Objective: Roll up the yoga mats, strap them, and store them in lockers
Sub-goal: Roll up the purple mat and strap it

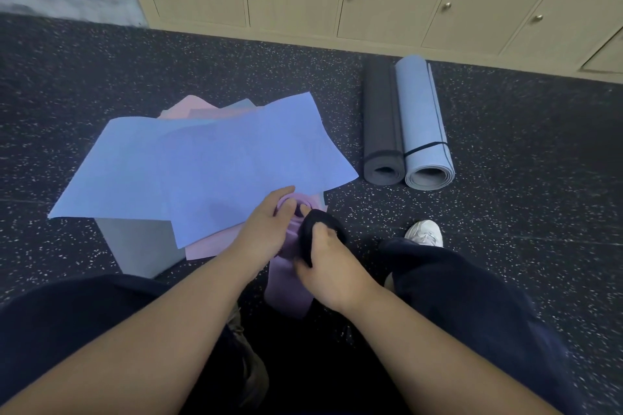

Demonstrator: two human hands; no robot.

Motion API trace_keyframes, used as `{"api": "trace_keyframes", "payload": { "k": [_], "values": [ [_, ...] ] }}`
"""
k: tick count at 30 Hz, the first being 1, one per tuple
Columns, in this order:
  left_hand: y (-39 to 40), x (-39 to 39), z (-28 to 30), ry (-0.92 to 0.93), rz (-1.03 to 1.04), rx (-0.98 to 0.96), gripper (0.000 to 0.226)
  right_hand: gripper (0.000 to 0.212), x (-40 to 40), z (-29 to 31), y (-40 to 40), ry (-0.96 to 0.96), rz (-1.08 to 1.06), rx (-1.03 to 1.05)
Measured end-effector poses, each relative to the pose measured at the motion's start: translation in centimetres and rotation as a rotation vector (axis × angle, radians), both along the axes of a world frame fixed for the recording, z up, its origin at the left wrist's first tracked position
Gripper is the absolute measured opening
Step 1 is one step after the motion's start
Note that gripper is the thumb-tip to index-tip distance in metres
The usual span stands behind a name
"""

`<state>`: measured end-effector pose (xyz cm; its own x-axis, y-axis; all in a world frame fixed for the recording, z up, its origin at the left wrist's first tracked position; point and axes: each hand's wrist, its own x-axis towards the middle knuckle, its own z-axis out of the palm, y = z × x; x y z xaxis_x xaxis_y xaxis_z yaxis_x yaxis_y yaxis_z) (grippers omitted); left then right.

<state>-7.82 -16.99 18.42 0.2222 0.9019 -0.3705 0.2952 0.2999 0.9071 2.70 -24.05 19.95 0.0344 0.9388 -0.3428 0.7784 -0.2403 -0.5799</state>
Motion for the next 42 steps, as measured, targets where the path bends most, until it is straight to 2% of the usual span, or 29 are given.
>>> {"api": "trace_keyframes", "payload": {
  "k": [4, 7, 11, 16, 21, 26, 32, 35, 39, 42],
  "values": [
    [-0.5, 0.0, -0.4, 0.019, -0.030, 0.160, 0.032, 0.041, 0.3, 0.1, -0.2, 0.048, -0.001, -0.025],
    [-0.9, -0.6, -0.5, 0.109, -0.112, 0.309, 0.033, 0.043, 0.4, -0.1, -0.4, 0.057, 0.004, -0.004],
    [-0.6, -1.6, -0.9, 0.173, -0.188, 0.324, 0.037, 0.057, 0.1, 0.0, -0.8, 0.036, 0.015, 0.043],
    [0.1, -1.5, -0.8, 0.272, -0.184, 0.339, 0.038, 0.041, -0.2, 0.4, -0.8, -0.001, -0.026, 0.065],
    [0.9, -1.7, -1.1, 0.355, -0.225, 0.308, 0.040, 0.046, 0.1, 0.4, -0.2, 0.011, -0.012, 0.073],
    [-0.2, -0.5, -0.8, 0.343, -0.285, 0.340, 0.053, 0.047, 0.6, 0.2, 0.0, 0.054, -0.024, 0.105],
    [-0.2, -1.0, -1.2, 0.352, -0.301, 0.476, 0.045, 0.063, 0.9, -1.4, 0.3, 0.031, 0.026, 0.204],
    [-0.4, -0.9, -0.8, 0.428, -0.369, 0.554, 0.045, 0.051, 1.2, -1.8, 0.6, -0.047, -0.014, 0.187],
    [-0.4, -0.8, -0.5, 0.509, -0.464, 0.592, 0.050, 0.030, 1.2, -2.3, 1.1, -0.261, 0.017, 0.145],
    [-0.3, -0.9, -0.3, 0.537, -0.452, 0.564, 0.051, 0.025, 1.0, -2.3, 1.3, -0.255, 0.016, 0.181]
  ]
}}
